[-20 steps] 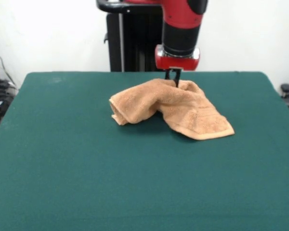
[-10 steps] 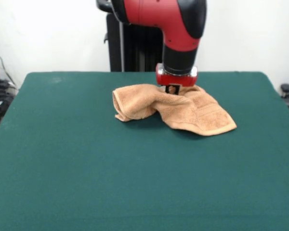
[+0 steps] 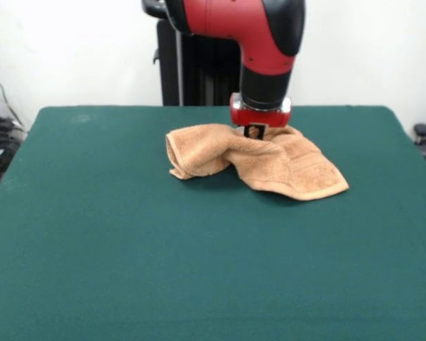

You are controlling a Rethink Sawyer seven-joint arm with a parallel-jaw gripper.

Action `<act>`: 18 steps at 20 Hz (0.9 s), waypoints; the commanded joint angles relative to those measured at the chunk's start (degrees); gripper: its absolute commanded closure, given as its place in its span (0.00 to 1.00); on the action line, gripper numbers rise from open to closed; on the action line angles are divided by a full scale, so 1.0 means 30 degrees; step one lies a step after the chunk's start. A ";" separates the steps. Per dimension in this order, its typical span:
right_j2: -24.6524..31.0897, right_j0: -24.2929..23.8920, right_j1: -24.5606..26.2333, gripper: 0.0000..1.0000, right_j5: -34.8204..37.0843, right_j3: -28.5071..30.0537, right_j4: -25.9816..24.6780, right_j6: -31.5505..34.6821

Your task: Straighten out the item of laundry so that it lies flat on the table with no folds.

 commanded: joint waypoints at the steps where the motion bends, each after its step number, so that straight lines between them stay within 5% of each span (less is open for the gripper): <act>1: 0.1323 0.0265 0.4626 1.00 -0.2857 -0.0460 -0.0994 0.2501; 11: 0.1706 0.0421 0.6856 1.00 -0.3667 -0.4308 -0.1016 0.2079; 18: 0.1713 0.0881 0.5256 1.00 -0.2503 -0.3048 -0.0522 0.2978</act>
